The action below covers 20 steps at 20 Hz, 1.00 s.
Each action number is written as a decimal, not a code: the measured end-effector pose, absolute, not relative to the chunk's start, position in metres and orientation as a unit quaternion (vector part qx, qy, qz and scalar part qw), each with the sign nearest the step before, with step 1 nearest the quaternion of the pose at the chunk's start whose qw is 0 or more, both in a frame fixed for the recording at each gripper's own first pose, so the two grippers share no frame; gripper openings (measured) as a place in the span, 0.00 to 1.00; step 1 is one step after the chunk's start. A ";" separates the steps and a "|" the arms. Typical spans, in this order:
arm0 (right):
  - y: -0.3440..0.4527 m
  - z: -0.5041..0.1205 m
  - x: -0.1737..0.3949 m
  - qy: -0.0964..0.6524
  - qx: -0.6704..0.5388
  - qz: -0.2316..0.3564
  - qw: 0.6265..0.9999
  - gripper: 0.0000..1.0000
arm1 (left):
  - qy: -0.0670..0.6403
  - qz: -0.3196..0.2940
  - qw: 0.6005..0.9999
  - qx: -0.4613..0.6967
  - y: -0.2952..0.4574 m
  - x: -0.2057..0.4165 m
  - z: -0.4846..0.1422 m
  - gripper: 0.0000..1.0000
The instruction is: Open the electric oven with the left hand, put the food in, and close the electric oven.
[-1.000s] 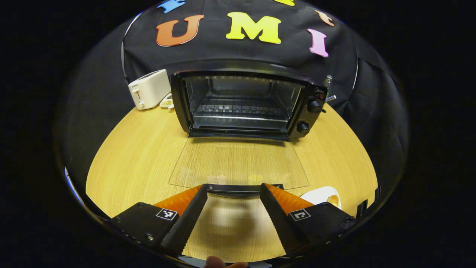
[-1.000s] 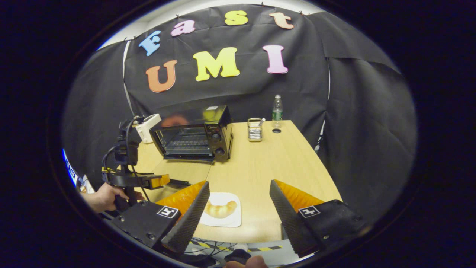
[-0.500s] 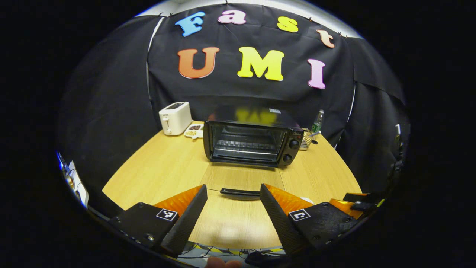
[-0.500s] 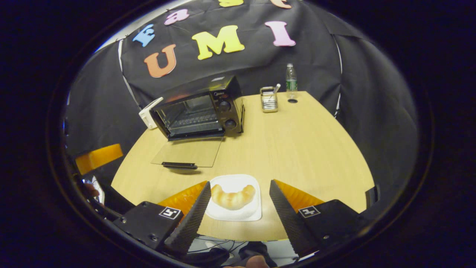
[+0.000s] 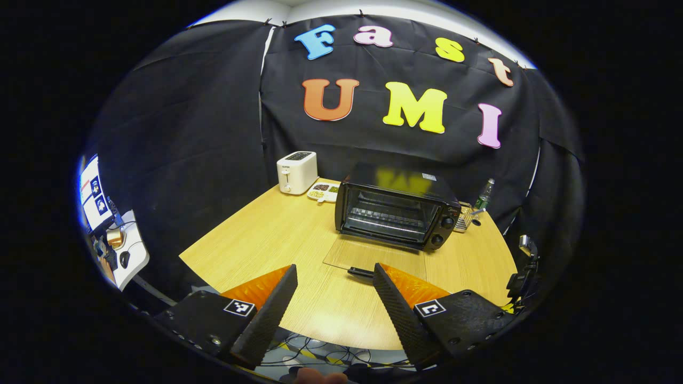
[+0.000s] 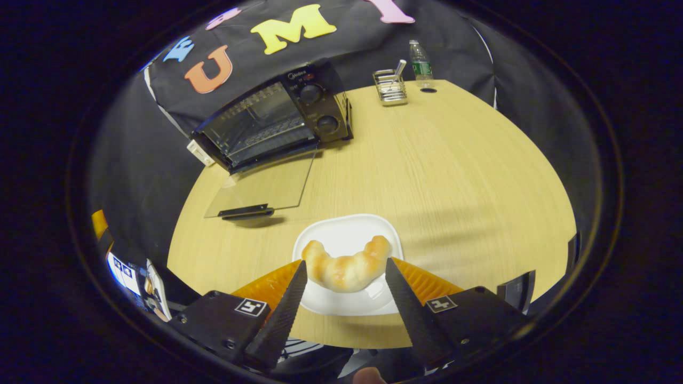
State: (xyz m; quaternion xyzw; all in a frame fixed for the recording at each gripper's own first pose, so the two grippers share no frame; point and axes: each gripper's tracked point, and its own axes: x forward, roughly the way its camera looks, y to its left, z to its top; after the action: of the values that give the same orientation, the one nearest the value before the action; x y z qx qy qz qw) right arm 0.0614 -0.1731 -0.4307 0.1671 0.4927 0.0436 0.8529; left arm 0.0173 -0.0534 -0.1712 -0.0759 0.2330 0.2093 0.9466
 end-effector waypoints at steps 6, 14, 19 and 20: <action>-0.173 -0.448 0.068 0.511 0.219 0.000 0.831 0.80 | 0.243 0.192 0.948 -0.078 -0.044 0.024 -0.178 0.93; -0.167 -0.445 0.065 0.524 0.311 -0.060 0.791 0.38 | 0.223 0.131 0.963 -0.082 -0.004 0.051 -0.168 0.93; -0.161 -0.413 0.054 0.491 0.356 -0.092 0.790 0.14 | 0.220 0.103 0.966 -0.084 0.027 0.064 -0.171 0.93; -0.157 -0.403 0.052 0.481 0.369 -0.097 0.789 0.15 | 0.219 0.094 0.968 -0.085 0.030 0.066 -0.170 0.93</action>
State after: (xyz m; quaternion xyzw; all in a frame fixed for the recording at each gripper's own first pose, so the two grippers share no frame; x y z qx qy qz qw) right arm 0.0521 -0.1568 -0.4029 0.3691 0.4811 -0.0966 0.7893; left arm 0.0661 0.0304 -0.1700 -0.0847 0.2188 0.0938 0.9675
